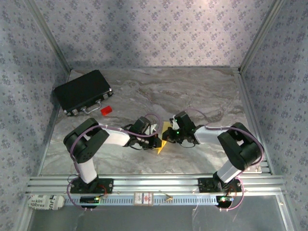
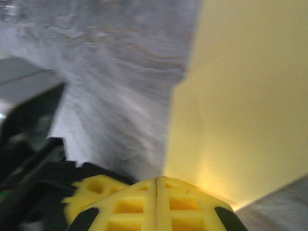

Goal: Fold a paper plane with a square sheet of paper (pick it up from the middle)
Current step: Fold the wing for the fifth time at the center of the table.

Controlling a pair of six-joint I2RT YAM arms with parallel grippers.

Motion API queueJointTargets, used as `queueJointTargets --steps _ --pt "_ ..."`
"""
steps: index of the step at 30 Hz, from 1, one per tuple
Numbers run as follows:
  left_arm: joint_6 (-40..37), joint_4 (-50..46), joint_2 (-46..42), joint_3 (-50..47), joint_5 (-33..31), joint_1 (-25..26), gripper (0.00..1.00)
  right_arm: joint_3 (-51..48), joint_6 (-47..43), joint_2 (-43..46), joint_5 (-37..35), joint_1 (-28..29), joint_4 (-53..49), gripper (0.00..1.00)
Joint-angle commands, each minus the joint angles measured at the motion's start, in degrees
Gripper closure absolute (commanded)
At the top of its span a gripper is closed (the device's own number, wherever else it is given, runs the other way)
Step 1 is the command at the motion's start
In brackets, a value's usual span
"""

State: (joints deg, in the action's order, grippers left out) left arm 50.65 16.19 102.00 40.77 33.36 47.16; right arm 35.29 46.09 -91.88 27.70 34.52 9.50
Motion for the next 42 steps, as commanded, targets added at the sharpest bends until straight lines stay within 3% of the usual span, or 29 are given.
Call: queueJointTargets --steps 1,10,14,17,25,42 --pt "0.4 -6.8 0.6 -2.6 -1.2 1.0 1.00 -1.3 1.0 -2.1 -2.2 -2.0 0.9 0.96" --pt "-1.1 -8.5 1.6 -1.9 0.6 1.0 1.00 0.1 -1.1 -1.9 0.6 -8.6 -0.9 0.95" --pt "1.9 -5.2 1.8 -3.2 -0.3 1.0 1.00 0.9 -2.5 -2.2 3.1 -10.7 -1.3 0.95" --pt "3.5 -2.6 -1.6 -4.0 -0.6 0.9 1.00 1.6 -3.6 -2.3 3.2 -10.6 -3.0 0.95" --pt "1.6 -7.8 -11.3 -1.4 -2.7 -1.6 1.00 1.1 -4.1 -2.5 4.9 -8.6 -2.9 0.96" --pt "1.0 -7.8 0.8 8.0 0.3 -0.4 0.99 -0.7 0.3 -2.2 4.2 -5.1 1.9 0.96"
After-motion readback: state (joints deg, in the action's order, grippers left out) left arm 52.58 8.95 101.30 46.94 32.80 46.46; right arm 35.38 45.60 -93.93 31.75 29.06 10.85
